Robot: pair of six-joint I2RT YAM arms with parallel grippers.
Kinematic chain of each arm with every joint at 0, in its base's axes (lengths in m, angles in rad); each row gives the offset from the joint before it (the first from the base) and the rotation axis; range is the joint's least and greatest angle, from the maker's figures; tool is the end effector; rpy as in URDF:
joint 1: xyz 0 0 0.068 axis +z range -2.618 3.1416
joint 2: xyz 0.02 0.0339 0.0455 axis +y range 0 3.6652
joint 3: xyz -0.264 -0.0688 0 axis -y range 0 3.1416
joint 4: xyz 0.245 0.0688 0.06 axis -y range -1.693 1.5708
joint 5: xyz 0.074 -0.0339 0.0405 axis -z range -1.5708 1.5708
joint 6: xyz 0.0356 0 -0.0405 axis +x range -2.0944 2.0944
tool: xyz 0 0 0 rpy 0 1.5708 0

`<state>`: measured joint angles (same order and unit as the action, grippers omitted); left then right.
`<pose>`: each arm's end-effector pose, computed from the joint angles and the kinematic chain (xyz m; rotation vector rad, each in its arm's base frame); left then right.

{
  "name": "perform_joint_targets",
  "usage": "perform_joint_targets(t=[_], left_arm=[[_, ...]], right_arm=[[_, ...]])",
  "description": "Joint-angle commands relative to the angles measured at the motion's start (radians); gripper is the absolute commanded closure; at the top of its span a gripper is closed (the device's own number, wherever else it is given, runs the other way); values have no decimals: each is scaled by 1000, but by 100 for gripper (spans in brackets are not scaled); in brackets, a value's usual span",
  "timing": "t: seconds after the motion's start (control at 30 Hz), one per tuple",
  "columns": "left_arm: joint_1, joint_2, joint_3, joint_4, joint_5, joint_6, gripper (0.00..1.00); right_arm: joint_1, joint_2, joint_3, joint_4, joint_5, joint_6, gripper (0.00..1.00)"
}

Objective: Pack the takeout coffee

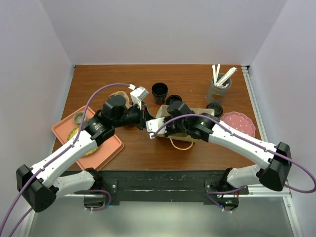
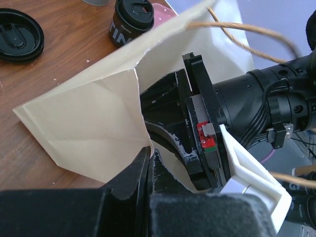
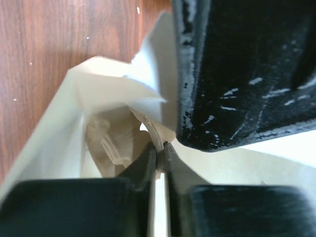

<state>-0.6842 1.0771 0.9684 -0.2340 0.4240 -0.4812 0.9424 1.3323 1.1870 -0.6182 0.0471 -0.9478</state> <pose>0.1808 -0.1663 0.3433 0.5158 2.0025 -1.1605 0.1706 0.2319 0.3182 -1.8780 1.3859 -0.0577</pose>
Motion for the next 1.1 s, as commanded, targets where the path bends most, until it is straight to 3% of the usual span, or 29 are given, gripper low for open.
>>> perform_joint_targets(t=[0.0,0.6,0.83,1.07], left_arm=[[-5,-49,4,67,18,-28,100],[-5,-106,-79,-14,-50,-2,100],[-5,-89,-4,-88,-172,-97,100],[-5,-60,92,-231,-307,-226,100]], right_arm=[[2,-45,-23,63,5,33,100],[3,-225,-3,187,198,173,100],[2,-173,201,71,290,407,100],[1,-42,515,-201,484,670,100]])
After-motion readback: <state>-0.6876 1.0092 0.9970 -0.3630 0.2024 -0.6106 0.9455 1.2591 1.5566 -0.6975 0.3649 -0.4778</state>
